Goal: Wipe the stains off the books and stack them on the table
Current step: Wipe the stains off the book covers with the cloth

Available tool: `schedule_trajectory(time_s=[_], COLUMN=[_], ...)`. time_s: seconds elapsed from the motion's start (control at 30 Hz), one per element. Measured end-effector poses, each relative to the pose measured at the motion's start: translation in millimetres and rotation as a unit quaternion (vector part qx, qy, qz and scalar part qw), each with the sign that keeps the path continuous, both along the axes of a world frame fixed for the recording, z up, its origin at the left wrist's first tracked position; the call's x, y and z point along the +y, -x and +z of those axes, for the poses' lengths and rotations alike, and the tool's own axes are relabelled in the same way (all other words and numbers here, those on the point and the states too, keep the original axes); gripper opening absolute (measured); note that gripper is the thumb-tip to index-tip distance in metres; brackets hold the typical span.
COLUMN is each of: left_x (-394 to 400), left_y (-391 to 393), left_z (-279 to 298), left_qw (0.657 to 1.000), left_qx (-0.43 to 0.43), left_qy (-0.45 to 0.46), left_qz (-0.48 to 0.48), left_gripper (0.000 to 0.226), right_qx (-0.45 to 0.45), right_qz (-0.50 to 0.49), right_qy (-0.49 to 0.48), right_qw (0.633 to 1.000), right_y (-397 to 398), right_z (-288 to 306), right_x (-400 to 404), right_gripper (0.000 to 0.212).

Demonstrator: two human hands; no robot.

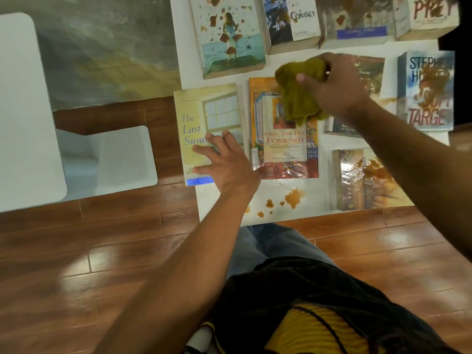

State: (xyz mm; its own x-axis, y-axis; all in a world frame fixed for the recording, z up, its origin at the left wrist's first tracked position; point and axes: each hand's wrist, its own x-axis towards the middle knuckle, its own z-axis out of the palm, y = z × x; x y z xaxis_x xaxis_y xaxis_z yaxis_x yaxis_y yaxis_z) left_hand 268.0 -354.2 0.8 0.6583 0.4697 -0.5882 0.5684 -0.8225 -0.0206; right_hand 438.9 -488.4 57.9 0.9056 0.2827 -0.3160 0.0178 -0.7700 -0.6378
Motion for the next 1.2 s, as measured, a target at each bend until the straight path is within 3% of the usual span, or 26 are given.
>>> schedule_trajectory(time_s=[0.23, 0.33, 0.53, 0.7, 1.0, 1.2], left_x=[-1.1, -0.1, -0.6, -0.6, 1.0, 4.8], left_y=[-3.8, -3.8, -5.7, -3.7, -4.5, 1.6], left_z=[2.1, 2.2, 2.5, 3.7, 6.6, 11.4], left_qw=[1.000, 1.000, 1.000, 1.000, 1.000, 0.998], left_qx=[0.003, 0.003, 0.006, 0.008, 0.008, 0.034], left_qy=[-0.005, -0.003, -0.009, 0.001, 0.011, -0.008], left_qz=[-0.001, -0.001, -0.002, -0.001, 0.002, -0.050], left_gripper=[0.132, 0.134, 0.134, 0.135, 0.138, 0.147], right_qx=[-0.115, -0.103, -0.153, -0.174, -0.127, -0.102], right_qz=[0.075, 0.080, 0.187, 0.211, 0.213, 0.229], right_qy=[0.081, 0.078, 0.120, 0.114, 0.082, 0.056], right_qw=[0.987, 0.988, 0.963, 0.955, 0.965, 0.966], right_y=[13.8, 25.7, 36.2, 38.1, 16.0, 15.5], right_z=[-33.8, -42.8, -59.2, -63.9, -63.9, -63.0], right_x=[23.5, 34.6, 44.5, 45.6, 46.1, 39.7], right_gripper=[0.043, 0.045, 0.051, 0.045, 0.037, 0.037])
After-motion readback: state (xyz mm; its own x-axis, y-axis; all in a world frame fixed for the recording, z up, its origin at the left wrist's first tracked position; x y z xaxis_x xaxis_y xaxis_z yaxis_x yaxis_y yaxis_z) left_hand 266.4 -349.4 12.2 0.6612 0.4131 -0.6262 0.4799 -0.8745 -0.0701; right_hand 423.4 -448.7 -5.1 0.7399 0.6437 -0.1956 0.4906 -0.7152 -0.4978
